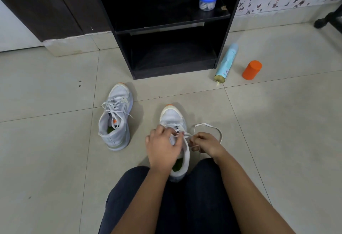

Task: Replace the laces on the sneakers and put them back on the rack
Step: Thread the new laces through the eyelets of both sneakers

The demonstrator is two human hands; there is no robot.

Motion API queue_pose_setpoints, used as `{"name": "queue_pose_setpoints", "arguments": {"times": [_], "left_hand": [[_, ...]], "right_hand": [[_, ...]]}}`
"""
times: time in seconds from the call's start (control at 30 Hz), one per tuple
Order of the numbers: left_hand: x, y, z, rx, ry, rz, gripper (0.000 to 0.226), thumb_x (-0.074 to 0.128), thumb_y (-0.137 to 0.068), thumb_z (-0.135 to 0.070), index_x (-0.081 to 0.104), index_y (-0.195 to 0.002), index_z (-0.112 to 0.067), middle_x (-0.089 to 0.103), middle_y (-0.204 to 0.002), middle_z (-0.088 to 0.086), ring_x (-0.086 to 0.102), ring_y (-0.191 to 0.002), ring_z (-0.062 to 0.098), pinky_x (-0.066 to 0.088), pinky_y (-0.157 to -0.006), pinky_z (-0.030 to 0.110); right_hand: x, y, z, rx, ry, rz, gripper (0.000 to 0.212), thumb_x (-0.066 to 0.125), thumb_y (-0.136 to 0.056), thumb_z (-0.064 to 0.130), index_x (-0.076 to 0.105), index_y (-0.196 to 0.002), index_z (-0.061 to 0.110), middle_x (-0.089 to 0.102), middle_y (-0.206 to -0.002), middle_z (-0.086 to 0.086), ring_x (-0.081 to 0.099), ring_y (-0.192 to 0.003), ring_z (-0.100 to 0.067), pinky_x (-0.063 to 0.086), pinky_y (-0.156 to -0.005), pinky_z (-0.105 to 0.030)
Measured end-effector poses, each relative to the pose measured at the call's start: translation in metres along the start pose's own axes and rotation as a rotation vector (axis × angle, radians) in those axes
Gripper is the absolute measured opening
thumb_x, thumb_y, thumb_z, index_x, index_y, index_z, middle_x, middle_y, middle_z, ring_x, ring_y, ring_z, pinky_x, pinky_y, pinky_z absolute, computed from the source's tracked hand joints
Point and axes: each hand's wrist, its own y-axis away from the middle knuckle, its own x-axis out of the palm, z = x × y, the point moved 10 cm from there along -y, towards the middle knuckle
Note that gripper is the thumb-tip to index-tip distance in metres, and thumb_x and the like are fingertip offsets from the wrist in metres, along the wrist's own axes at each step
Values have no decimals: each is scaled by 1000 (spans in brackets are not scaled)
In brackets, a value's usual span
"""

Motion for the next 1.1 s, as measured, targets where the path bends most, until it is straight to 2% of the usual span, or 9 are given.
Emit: {"name": "queue_pose_setpoints", "arguments": {"times": [0.23,0.33,0.43,0.53,0.67,0.77,0.87,0.97,1.1], "left_hand": [[27,4,-9,21,-42,118,26,56,-78,-42,71,-65,-25,63,-72,-5,59,-73,18,28,-72,32],[27,2,-8,18,-3,113,29,53,-78,-44,68,-63,-25,61,-72,-5,59,-72,17,31,-73,33],[25,1,-7,7,22,85,35,50,-82,-52,68,-69,-26,62,-78,-6,58,-74,18,36,-75,34],[16,-1,-2,5,87,13,26,54,-86,-43,70,-84,-23,61,-88,-2,56,-82,23,39,-79,38],[14,-5,-5,50,151,57,23,57,-89,-23,64,-111,-27,61,-111,-5,54,-105,21,31,-104,40],[19,-13,-21,73,194,150,33,49,-93,-19,57,-123,-30,61,-120,-11,51,-118,11,7,-117,42],[27,-17,-41,102,389,302,33,44,-97,-19,52,-124,-36,66,-106,-18,55,-106,-4,-7,-115,32],[30,-21,-48,100,513,381,25,46,-98,-23,53,-112,-42,65,-89,-22,56,-95,-10,6,-117,45],[12,-21,-73,211,650,436,17,48,-93,-44,62,-103,-42,66,-95,-24,60,-103,1,31,-108,53]], "right_hand": [[-5,-3,-9,67,-110,-8,23,55,-94,9,58,-72,9,69,-84,-10,63,-59,-12,37,-55,-20],[-4,-3,-11,112,6,-9,27,50,-98,25,63,-78,14,70,-88,-6,61,-67,-15,37,-59,-24],[-3,-8,-20,250,37,-27,46,40,-98,48,67,-83,14,71,-84,-4,59,-75,-19,42,-67,-26],[4,-15,-15,302,-241,-33,36,45,-99,42,61,-78,18,62,-74,2,55,-71,-12,40,-67,-24],[-1,-1,24,132,-327,-110,18,43,-99,18,58,-91,15,57,-82,3,50,-71,-6,38,-59,-17],[0,15,47,-23,-303,-106,16,45,-95,16,61,-93,16,59,-90,8,53,-91,-11,42,-80,-25],[-1,27,60,-102,-333,-72,22,41,-97,20,60,-87,18,63,-106,1,54,-114,-19,42,-99,-32],[-21,42,80,-199,-406,-111,28,37,-101,19,63,-106,9,60,-120,6,48,-115,-5,35,-86,-15],[-50,66,117,-354,-359,-120,28,36,-101,23,63,-93,18,62,-125,8,43,-125,-4,22,-104,-27]]}}
